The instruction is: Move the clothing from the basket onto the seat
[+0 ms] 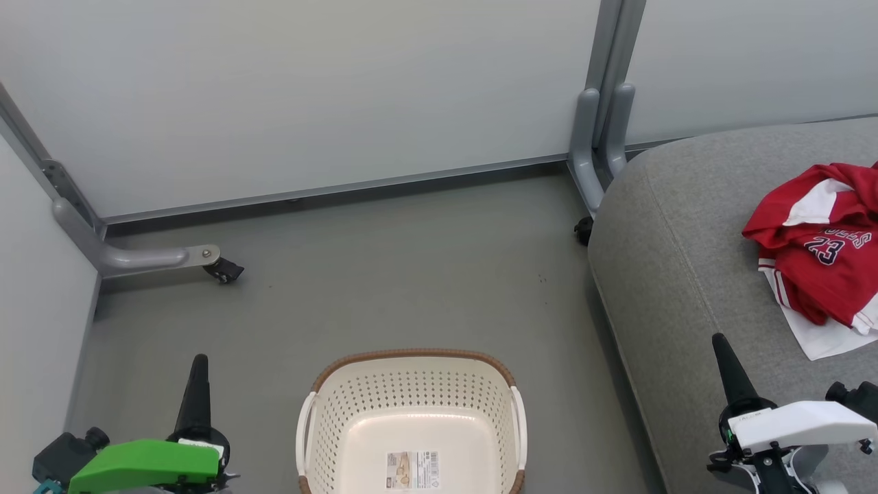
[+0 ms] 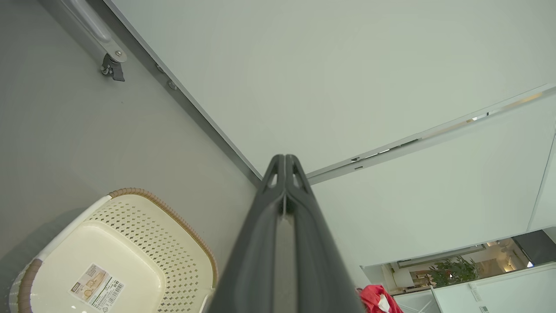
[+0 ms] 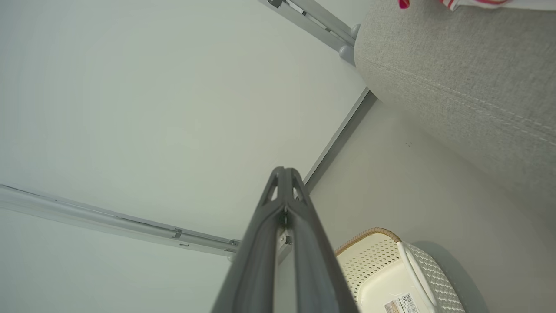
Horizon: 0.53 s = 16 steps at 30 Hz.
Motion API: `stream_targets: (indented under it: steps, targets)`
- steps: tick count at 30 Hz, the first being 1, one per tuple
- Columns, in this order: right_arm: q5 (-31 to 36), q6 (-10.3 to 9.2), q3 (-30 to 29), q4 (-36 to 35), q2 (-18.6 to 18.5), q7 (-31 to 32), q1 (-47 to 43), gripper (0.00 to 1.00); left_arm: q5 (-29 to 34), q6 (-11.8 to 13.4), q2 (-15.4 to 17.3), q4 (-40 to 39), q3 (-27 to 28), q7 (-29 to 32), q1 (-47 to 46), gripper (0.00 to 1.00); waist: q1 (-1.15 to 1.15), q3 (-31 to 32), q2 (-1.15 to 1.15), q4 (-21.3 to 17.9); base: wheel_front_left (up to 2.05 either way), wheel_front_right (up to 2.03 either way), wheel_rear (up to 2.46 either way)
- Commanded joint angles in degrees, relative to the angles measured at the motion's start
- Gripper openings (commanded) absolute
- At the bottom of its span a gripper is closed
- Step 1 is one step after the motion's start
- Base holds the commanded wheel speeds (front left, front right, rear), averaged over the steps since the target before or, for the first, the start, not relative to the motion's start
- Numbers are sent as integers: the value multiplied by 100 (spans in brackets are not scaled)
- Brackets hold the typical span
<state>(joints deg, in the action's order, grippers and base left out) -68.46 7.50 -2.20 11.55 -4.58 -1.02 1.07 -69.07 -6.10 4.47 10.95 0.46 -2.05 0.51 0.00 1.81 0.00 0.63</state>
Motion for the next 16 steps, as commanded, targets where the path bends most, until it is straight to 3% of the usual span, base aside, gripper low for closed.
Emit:
stream_targets:
  steps: [1, 16]
  targets:
    - [-154, 0, -33, -14, -16, 38, 138, 0, -161, -43, 53, -22, 42, 38, -164, 0, 0, -5, 0, -2, 0, 0, 0]
    - [-937, 0, -130, 72, 16, 250, 265, 0, -952, -79, 46, 89, 154, 254, -345, 0, 0, -60, 0, -19, 0, 0, 0]
